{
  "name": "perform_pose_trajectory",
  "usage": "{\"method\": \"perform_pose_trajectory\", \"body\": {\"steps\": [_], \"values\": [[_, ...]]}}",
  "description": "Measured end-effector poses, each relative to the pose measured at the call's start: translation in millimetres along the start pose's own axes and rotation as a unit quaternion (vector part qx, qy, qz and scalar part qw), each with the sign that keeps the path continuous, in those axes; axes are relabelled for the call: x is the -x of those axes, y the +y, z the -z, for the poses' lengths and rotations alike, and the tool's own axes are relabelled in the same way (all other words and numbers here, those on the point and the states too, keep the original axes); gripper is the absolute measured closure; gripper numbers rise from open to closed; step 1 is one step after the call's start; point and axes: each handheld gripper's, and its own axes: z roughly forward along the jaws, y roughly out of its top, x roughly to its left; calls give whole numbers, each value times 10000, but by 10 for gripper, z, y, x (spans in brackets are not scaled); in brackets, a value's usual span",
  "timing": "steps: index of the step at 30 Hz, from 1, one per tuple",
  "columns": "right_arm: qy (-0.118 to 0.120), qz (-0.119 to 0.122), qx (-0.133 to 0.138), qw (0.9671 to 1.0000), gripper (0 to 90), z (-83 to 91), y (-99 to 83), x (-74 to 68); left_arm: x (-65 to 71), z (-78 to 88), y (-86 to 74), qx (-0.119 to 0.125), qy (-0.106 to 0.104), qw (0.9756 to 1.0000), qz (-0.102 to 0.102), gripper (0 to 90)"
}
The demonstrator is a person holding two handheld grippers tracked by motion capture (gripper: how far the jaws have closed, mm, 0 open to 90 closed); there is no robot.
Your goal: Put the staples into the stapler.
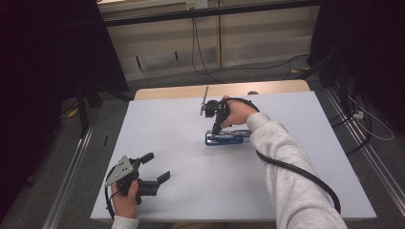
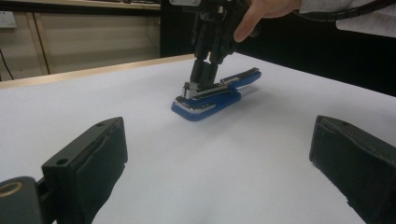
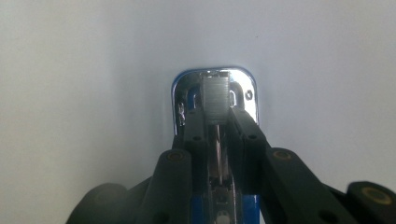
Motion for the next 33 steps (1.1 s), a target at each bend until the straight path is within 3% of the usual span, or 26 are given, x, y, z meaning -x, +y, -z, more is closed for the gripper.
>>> {"method": "perform_pose_trajectory", "body": {"steps": [18, 25, 29, 30, 32, 33], "values": [[-37, 24, -10, 10000, 766, -20, 8, -3, -2, -3, -3, -27, 0, 10000, 0, 43], [-74, -15, 51, 10000, 666, -3, -16, -8, -1, -4, -1, -12, -3, 10000, 12, 43], [-101, -126, 304, 9994, 608, 57, -66, -24, -12, -11, -2, -15, 0, 10000, 78, 42], [-111, -233, 496, 9984, 594, 106, -110, -35, -15, -15, -1, -10, 3, 10000, 95, 42], [-142, -240, 539, 9982, 576, 122, -126, -41, -21, -27, 4, 4, -15, 9999, 120, 42], [-196, -381, 660, 9969, 529, 158, -172, -54, -30, -43, 11, 2, -11, 9999, 112, 42]]}}
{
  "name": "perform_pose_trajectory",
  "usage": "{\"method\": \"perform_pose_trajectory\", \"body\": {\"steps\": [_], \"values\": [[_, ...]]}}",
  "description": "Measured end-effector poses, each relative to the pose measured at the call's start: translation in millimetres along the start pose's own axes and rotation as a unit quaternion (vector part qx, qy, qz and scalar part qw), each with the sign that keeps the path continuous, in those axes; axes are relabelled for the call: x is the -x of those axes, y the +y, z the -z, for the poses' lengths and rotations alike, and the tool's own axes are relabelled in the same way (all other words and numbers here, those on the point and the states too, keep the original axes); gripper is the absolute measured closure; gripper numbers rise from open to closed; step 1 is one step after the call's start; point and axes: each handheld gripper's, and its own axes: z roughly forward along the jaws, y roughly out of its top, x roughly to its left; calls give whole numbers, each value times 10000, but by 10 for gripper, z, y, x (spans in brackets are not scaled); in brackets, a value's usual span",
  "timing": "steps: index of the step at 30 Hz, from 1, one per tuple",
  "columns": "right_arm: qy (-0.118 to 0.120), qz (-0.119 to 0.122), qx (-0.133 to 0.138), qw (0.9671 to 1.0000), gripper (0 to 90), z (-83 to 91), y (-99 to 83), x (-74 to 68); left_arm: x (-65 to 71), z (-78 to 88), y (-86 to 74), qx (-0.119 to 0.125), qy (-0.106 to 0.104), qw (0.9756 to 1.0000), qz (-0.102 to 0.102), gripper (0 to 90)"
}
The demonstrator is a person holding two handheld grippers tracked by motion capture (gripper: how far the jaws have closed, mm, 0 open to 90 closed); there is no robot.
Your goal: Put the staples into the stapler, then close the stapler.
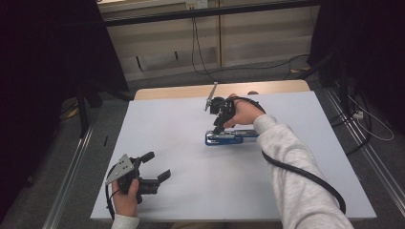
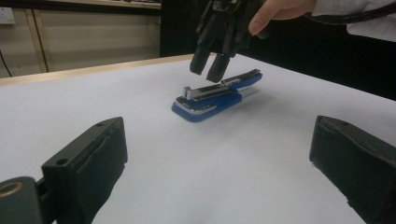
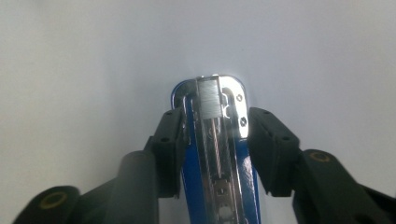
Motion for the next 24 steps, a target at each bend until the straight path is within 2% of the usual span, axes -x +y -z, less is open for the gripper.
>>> {"method": "perform_pose_trajectory", "body": {"steps": [4, 7, 8, 9, 14, 18, 20, 24], "values": [[-54, -108, 159, 9998, 487, 49, -76, -8, -7, -22, 10, -33, -19, 10000, 25, 42], [-96, -270, 308, 9991, 403, 92, -195, -11, -14, -31, 18, -78, -40, 9999, 60, 41], [-96, -270, 308, 9991, 403, 92, -195, -11, -17, -33, 18, -81, -45, 9999, 59, 41], [-148, -368, 349, 9986, 355, 113, -261, -21, -28, -41, 18, -113, -69, 9999, 75, 40], [-228, -520, 516, 9971, 284, 161, -421, -48, -28, -68, 33, -169, -85, 9998, 116, 38], [-373, -753, 711, 9939, 206, 225, -605, -80, -31, -121, 54, -261, -86, 9995, 157, 37], [-429, -872, 836, 9918, 186, 266, -752, -102, -31, -145, 58, -299, -107, 9993, 183, 36], [-508, -1019, 913, 9893, 173, 307, -887, -124, -27, -200, 69, -373, -105, 9991, 189, 36]]}}
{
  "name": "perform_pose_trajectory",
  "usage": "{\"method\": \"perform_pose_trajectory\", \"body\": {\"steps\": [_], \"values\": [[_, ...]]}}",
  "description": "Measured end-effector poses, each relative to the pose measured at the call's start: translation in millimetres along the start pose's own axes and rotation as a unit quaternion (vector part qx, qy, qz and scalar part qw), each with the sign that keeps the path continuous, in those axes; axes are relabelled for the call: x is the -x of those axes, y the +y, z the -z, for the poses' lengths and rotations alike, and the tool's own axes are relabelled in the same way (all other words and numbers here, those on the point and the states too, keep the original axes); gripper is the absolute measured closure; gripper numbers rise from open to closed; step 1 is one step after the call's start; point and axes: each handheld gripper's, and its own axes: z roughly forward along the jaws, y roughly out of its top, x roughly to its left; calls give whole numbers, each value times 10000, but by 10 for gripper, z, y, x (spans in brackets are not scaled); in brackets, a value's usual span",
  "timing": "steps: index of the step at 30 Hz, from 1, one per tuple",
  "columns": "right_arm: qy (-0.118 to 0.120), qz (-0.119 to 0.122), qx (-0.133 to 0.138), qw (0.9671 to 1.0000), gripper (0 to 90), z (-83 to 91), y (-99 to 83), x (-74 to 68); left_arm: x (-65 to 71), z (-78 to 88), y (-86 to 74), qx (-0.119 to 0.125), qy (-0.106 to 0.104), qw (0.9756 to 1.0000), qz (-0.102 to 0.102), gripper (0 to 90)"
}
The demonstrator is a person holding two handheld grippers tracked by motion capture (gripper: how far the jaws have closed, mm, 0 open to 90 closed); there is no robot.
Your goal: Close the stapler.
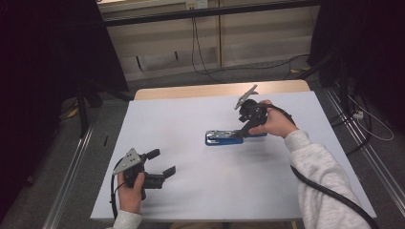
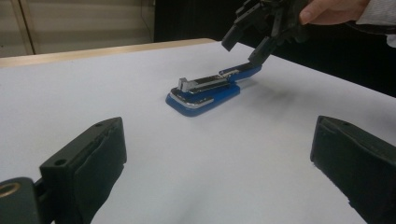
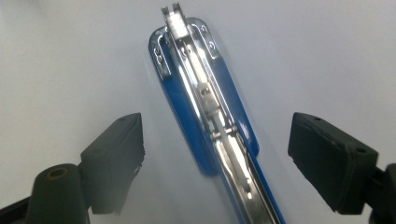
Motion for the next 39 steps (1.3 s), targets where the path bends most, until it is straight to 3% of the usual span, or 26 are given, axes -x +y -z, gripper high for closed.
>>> {"method": "perform_pose_trajectory", "body": {"steps": [13, 29, 34, 39], "values": [[-415, -340, 334, 9980, 140, 284, -489, -9, -23, -236, 70, -310, 8, 9995, 117, 36], [-844, -822, 720, 9904, 128, 438, -1100, -178, -95, -568, 211, -520, 77, 9984, 204, 38], [-843, -951, 777, 9888, 128, 481, -1200, -200, -132, -657, 238, -602, 110, 9979, 218, 39], [-970, -1169, 875, 9845, 129, 523, -1300, -187, -190, -760, 250, -570, 208, 9978, 264, 43]]}}
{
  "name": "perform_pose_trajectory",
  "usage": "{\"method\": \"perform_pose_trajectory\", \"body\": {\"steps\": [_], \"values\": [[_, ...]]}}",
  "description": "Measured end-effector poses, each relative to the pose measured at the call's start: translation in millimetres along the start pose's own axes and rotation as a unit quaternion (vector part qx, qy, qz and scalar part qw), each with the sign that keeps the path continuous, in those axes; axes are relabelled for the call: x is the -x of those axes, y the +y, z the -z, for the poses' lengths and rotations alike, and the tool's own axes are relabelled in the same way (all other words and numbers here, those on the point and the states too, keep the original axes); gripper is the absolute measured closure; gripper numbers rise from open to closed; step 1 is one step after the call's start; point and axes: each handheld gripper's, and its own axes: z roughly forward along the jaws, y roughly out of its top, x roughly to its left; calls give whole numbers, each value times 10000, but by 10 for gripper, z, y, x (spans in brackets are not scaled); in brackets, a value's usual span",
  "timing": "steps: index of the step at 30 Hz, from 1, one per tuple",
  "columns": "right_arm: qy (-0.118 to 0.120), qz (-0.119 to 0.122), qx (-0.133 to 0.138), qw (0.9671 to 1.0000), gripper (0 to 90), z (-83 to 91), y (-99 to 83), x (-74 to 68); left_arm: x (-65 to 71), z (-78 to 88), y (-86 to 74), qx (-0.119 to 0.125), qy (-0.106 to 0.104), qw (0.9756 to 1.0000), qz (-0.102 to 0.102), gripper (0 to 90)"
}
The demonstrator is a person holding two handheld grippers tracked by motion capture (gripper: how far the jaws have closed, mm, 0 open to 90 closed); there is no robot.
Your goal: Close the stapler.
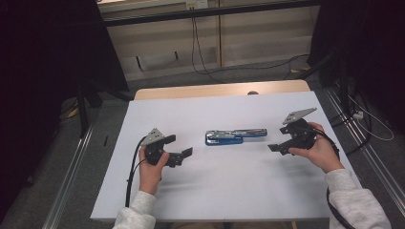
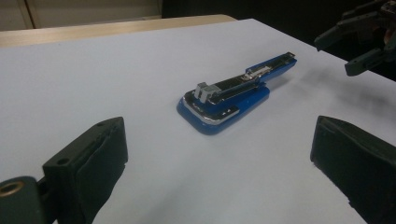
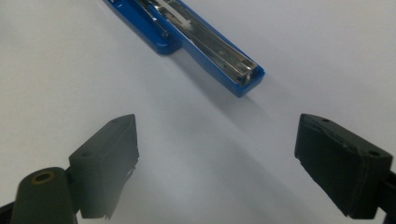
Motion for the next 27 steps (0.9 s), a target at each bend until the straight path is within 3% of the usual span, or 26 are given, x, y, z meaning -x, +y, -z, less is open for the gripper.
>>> {"method": "perform_pose_trajectory", "body": {"steps": [5, 10, 13, 17, 22, 23, 24, 27], "values": [[-100, -81, 20, 9999, 147, -4, -50, 44, -34, -81, 45, -107, 146, 9998, 52, 44], [-197, -173, 66, 9996, 216, -34, -74, 50, -47, -187, 57, -127, 96, 9997, 183, 47], [-233, -267, 131, 9993, 279, -57, -68, 49, -61, -252, 69, -372, 234, 9990, 126, 84], [-275, -305, 67, 9991, 433, -118, -65, 41, -82, -306, 89, -412, 360, 9984, 171, 207], [-312, -250, -88, 9992, 644, -196, -53, -3, -132, -420, 53, -547, 595, 9964, 251, 450], [-351, -330, -106, 9988, 682, -224, -51, -10, -141, -453, 34, -596, 639, 9957, 295, 548], [-351, -330, -106, 9988, 682, -224, -51, -10, -152, -482, 20, -673, 664, 9951, 300, 548], [-390, -402, -159, 9983, 753, -254, -59, -12, -169, -568, 22, -824, 543, 9949, 231, 652]]}}
